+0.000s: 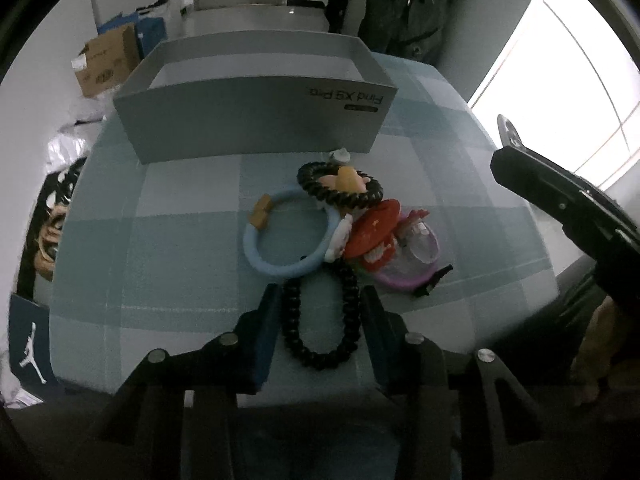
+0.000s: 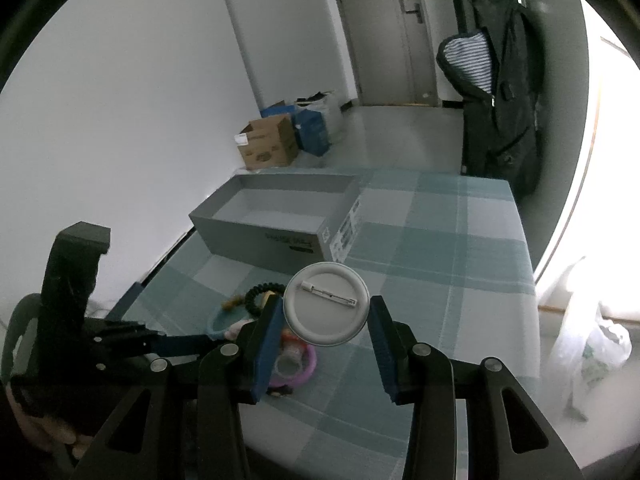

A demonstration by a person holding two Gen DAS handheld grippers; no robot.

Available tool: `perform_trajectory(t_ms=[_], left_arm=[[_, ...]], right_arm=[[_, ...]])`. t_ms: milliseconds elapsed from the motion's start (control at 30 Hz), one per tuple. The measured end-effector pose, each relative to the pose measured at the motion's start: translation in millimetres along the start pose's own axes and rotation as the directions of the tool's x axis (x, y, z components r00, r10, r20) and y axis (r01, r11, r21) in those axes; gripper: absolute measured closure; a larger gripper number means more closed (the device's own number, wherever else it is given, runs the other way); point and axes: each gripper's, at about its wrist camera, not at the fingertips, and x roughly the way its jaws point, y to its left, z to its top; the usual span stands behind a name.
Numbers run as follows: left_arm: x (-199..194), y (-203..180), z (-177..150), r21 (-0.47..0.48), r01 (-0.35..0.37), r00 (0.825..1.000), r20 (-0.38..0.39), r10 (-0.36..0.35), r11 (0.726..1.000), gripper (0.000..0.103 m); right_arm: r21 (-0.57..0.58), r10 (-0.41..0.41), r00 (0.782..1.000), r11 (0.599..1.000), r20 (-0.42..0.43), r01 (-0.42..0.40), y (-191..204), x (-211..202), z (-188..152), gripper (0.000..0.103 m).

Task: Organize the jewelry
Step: 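Grasp the black beaded bracelet with the left tool while the right tool holds the badge, then carry the black bracelet into the grey box with the left tool while the right tool carries the badge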

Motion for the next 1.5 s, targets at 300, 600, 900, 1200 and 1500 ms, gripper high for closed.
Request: perform_trajectory(t_ms=[300, 600, 900, 1200, 1500], left_arm=[[-16.9, -2.6, -8.7, -0.014, 0.034, 0.999, 0.019, -0.033, 0.999, 0.07], [-28.5, -1.8, -3.3, -0.044, 0.094, 0.994, 0.06, -0.091, 0.995, 0.07], [-59.8, 11.7, 26.6, -0.08, 0.105, 0.978, 0.187, -0.088, 0.991, 0.07], [-59.7, 31.1, 76.4, -0.094, 0.102, 0.967, 0.244, -0.076, 0.99, 0.07], [-31.2, 51.6, 110.3, -0.087, 0.128, 0.972, 0.207, -0.108, 0.988, 0.07]], right_arm=[[0.001, -0.005, 1.0, 1.0, 0.007, 0.005, 0.4, -2.8, -0.5, 0.061], [0.006, -0.007, 1.0, 1.0, 0.003, 0.007, 1.0, -0.4, 0.6, 0.061], [0.036, 0.044, 0.999, 0.998, 0.022, -0.045, -0.1, -1.2, 11.7, 0.061], [0.048, 0.09, 0.996, 0.995, 0.029, -0.091, 1.2, 8.2, 55.3, 0.061], [0.03, 0.136, 0.991, 0.99, -0.007, -0.136, 7.8, 52.5, 91.4, 0.061]])
